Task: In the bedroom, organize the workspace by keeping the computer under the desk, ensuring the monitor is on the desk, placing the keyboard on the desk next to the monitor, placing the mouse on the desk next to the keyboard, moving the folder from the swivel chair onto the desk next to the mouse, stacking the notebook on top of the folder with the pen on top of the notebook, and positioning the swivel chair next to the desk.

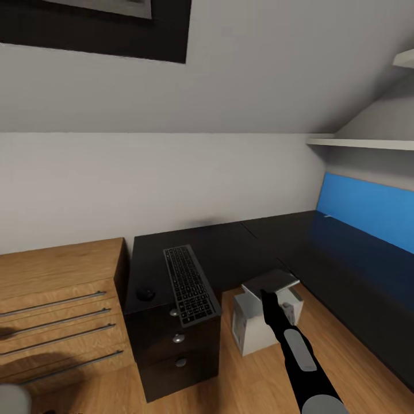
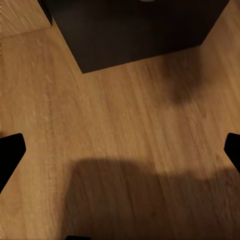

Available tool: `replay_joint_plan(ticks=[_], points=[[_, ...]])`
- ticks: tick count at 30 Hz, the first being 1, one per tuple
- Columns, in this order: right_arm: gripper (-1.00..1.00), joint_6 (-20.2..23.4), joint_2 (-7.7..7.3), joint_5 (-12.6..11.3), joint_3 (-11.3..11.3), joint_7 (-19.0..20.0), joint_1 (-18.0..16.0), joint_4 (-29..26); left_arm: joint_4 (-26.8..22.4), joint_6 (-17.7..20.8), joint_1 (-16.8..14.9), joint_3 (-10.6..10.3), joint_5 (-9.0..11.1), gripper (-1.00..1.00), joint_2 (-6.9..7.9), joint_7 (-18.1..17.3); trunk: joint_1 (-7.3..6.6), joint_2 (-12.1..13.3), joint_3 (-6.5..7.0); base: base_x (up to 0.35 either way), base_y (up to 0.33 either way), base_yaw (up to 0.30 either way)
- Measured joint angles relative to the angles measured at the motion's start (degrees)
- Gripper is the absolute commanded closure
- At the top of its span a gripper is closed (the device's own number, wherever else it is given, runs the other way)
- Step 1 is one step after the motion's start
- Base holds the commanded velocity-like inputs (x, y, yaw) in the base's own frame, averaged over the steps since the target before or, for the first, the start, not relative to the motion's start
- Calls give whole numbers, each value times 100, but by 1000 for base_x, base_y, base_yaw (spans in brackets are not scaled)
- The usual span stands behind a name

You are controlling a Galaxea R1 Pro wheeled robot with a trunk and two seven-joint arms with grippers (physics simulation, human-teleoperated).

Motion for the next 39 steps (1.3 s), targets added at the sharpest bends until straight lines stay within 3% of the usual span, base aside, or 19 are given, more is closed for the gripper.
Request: replay_joint_plan(ticks=[20, 27, 31, 35, 39], points=[[100, -24, 5, 8, 9, 114, 4, 24, 1, -8, 0, -3, 0, -100, -9, 0, -2, 0, 0, 27, 0, 145], [100, -29, -2, 29, 16, 171, 4, 15, 1, -8, 0, -1, -1, -100, -9, 5, -3, 0, 0, 275, 0, 33], [100, -11, -72, 40, 2, 279, 31, 110, -70, -34, 0, 21, 1, -100, -91, 34, 0, 0, 0, 0, 0, 0], [100, -56, -40, 43, 1, 223, 29, 79, -115, -34, -1, 24, -1, -100, -113, 41, 0, 0, 0, 0, 0, 0], [100, -88, -111, 19, -1, 178, 30, 60, -245, -26, -1, 36, -1, -100, -98, 51, 0, 0, 0, 0, 0, 0]])
